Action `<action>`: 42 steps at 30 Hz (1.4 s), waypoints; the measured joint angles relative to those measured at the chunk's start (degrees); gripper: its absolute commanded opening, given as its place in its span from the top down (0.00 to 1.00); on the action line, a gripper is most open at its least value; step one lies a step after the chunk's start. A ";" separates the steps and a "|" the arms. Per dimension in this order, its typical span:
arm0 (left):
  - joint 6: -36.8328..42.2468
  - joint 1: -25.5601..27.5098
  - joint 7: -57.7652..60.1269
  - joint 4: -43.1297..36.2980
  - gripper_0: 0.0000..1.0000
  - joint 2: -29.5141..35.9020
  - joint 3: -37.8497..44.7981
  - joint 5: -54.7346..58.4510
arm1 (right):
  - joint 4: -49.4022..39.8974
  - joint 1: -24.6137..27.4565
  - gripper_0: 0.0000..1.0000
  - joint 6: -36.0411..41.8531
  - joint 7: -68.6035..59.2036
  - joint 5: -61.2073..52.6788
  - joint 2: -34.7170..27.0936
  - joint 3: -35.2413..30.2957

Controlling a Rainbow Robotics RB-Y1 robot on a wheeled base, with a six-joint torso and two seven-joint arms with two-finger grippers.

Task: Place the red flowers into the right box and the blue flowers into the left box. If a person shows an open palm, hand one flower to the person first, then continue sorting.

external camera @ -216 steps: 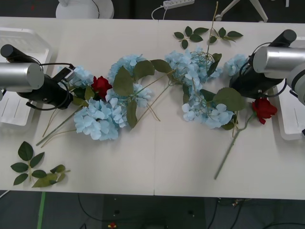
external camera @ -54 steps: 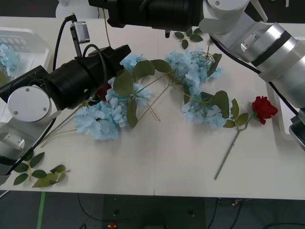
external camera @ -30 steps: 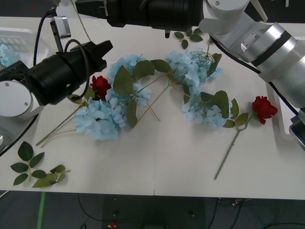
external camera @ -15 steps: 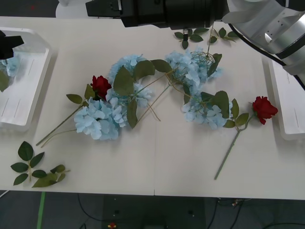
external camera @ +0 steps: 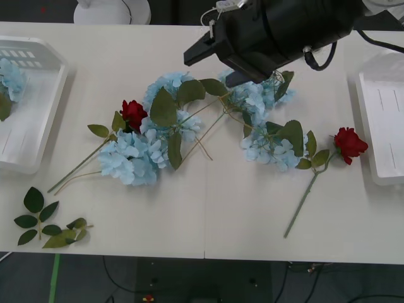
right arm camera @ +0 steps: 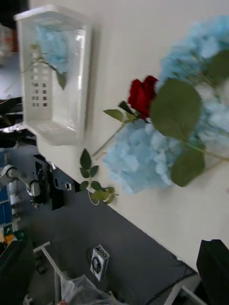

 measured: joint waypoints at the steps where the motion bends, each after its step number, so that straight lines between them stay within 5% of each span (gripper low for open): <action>1: 0.54 0.01 0.00 0.58 1.00 0.01 0.00 -0.56 | -0.72 0.22 0.00 2.09 -4.06 1.65 -0.61 0.00; 5: 1.07 0.20 0.00 1.60 0.98 0.01 -0.04 -3.13 | -4.61 3.07 0.00 12.45 -21.25 10.12 -3.65 -0.60; 11: 0.81 0.24 0.00 2.42 0.49 0.06 -0.15 -3.56 | -8.24 11.10 0.00 20.46 -29.19 19.29 -7.22 -3.85; 19: -4.35 2.04 0.00 2.12 0.00 0.08 -0.17 -3.47 | -11.57 21.75 0.00 17.01 -29.14 22.70 -11.30 -5.90; 34: -4.23 3.76 0.00 -4.08 0.00 0.22 0.03 -2.99 | -6.51 31.26 0.00 15.69 -18.76 32.34 -11.57 -6.38; 42: 3.35 3.94 10.89 -16.40 0.00 -1.47 4.75 -21.39 | 1.20 31.27 0.00 12.56 -16.07 37.68 -6.93 -5.87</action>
